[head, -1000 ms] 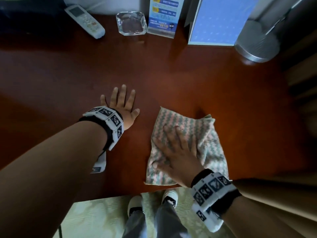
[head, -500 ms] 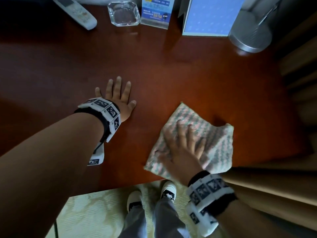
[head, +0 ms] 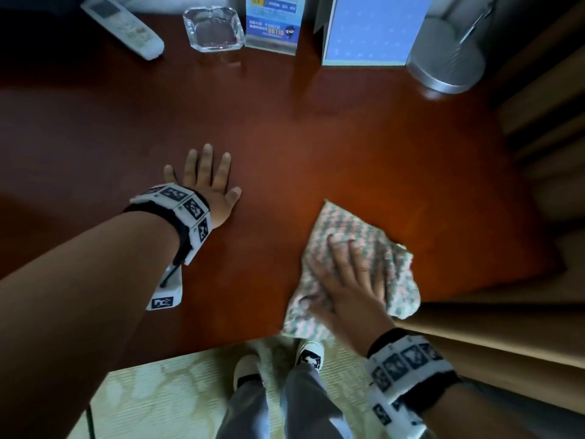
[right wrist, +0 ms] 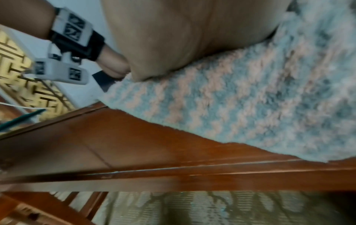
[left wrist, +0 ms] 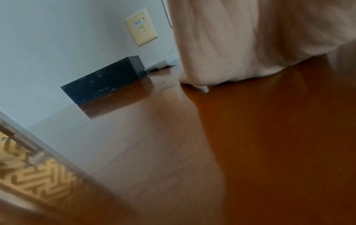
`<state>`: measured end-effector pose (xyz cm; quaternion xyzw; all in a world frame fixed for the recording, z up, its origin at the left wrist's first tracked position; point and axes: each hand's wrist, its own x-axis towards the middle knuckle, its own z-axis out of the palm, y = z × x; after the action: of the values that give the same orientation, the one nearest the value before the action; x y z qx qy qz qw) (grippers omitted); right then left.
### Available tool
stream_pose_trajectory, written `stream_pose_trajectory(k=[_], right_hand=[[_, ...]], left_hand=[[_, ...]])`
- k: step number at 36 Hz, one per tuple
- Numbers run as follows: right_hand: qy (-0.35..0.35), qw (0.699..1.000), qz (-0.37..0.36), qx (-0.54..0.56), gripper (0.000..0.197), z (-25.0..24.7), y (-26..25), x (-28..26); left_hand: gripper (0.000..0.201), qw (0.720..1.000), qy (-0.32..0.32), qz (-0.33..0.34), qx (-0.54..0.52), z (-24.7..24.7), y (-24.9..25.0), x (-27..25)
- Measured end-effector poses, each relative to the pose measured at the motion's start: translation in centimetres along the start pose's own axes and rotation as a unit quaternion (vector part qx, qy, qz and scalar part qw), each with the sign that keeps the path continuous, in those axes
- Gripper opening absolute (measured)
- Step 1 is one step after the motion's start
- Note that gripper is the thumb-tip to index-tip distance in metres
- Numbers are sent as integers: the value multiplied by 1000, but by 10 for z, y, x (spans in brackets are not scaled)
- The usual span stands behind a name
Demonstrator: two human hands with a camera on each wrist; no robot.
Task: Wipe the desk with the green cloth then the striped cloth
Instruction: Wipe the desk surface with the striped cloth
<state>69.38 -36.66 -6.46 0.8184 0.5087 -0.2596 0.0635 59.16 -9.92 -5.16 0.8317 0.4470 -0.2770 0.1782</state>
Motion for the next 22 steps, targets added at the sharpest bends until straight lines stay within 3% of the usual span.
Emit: stream_pose_trajectory(k=[4, 14, 22], right_hand=[[-21, 998, 60, 9, 70, -10, 32, -1], [-35, 995, 84, 33, 72, -20, 36, 17], [-29, 995, 88, 31, 73, -46, 35, 62]], left_hand=[[60, 1000, -6, -2, 6, 0, 0, 0], [59, 1000, -16, -4, 7, -3, 2, -3], [60, 999, -46, -15, 16, -9, 4, -1]])
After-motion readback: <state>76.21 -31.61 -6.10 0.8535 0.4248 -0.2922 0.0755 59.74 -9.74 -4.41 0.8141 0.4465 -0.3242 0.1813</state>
